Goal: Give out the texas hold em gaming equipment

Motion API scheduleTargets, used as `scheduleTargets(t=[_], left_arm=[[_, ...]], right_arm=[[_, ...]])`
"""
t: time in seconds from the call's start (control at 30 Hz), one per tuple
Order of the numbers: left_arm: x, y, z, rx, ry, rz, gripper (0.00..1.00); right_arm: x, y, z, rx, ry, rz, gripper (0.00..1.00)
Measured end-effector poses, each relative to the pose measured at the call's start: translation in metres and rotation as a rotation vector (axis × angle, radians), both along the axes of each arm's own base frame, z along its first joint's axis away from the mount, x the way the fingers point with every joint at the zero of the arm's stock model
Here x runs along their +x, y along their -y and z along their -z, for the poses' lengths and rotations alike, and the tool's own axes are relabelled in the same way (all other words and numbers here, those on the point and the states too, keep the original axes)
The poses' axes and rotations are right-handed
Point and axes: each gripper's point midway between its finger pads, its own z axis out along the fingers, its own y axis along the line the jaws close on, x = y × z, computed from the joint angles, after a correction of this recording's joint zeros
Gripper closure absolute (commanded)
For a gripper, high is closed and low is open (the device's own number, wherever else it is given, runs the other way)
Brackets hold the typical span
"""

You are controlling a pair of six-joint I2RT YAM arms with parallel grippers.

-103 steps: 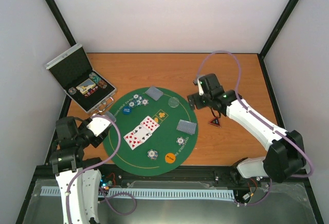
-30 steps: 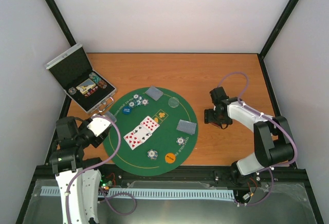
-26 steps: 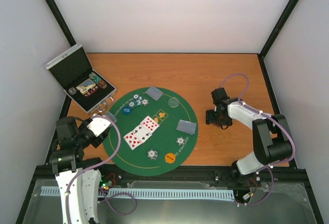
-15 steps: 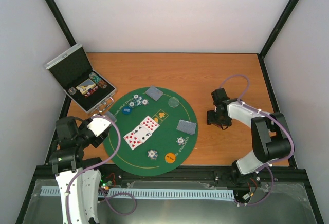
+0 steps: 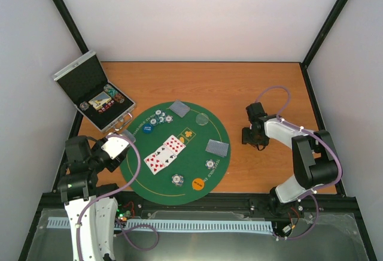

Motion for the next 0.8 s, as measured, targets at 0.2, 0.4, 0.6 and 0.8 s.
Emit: scheduleTargets(t=[0.2,0.4,0.6,0.8], left_arm=[[0.000,0.000,0.000,0.000,0.000,0.000,0.49],[0.000,0.000,0.000,0.000,0.000,0.000,0.49],[0.000,0.000,0.000,-0.001,-0.003,0.000,0.49],[0.001,0.000,0.001,-0.001,-0.006,0.000,0.49]], right_arm=[[0.000,0.000,-0.001,0.000,0.002,0.000,0.44],[-0.001,-0.003,-0.018,-0.013,0.040,-0.020,0.46],[0.007,-0.070,-0.061,0.018,0.177,-0.232,0.48],[-0.035,-0.171,-0.081,0.131,0.221,-0.573,0.52]])
